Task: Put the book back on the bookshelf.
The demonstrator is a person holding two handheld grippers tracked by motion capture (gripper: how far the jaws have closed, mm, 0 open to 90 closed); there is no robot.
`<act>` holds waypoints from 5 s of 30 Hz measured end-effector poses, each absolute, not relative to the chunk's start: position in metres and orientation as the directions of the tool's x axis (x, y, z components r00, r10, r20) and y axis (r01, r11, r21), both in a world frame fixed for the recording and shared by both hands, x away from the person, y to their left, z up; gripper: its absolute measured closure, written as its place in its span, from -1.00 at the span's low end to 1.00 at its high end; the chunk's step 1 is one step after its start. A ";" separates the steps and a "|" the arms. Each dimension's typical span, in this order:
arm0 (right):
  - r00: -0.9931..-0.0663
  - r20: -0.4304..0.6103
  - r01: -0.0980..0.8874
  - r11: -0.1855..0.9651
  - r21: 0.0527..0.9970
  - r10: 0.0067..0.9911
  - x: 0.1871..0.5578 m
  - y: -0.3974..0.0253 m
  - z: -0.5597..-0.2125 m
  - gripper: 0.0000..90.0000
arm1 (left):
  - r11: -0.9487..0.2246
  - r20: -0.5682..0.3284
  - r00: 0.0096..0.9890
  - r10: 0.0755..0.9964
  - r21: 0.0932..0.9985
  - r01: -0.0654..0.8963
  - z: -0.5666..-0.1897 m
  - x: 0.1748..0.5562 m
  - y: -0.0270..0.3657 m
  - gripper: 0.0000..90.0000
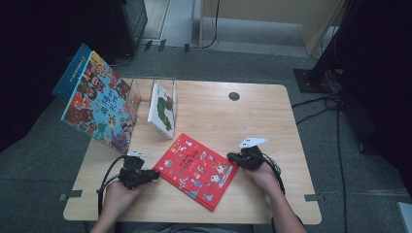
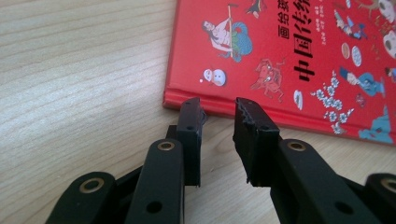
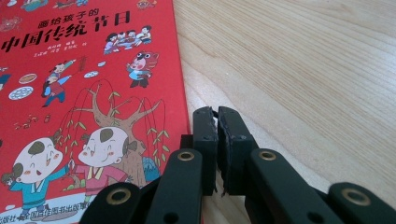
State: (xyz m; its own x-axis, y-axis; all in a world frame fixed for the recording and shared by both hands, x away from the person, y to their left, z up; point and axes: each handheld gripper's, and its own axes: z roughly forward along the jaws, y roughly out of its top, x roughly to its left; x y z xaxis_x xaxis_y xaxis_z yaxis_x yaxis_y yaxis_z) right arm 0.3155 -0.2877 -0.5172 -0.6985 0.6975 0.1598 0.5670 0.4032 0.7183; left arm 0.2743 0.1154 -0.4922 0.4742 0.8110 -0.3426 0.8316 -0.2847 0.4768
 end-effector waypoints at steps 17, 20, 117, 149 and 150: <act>-0.692 0.161 0.570 0.397 0.719 0.703 0.307 -0.280 -0.518 0.93 | -0.245 -0.376 0.464 0.802 0.501 0.830 -0.497 0.304 0.095 0.62; -0.688 0.162 0.572 0.391 0.721 0.707 0.305 -0.279 -0.518 0.93 | -0.251 -0.375 0.472 0.798 0.504 0.826 -0.498 0.312 0.089 0.62; -0.491 0.302 0.721 0.187 0.668 0.817 0.276 -0.278 -0.509 0.65 | -0.310 -0.400 0.521 0.754 0.483 0.819 -0.503 0.312 0.053 0.94; -0.230 0.556 0.954 0.070 0.293 0.799 0.321 -0.296 -0.500 0.64 | -0.291 -0.406 0.518 0.753 0.500 0.816 -0.505 0.302 0.041 1.00; -0.229 0.556 0.954 0.070 0.292 0.799 0.321 -0.296 -0.499 0.64 | -0.289 -0.406 0.516 0.754 0.500 0.816 -0.505 0.302 0.041 1.00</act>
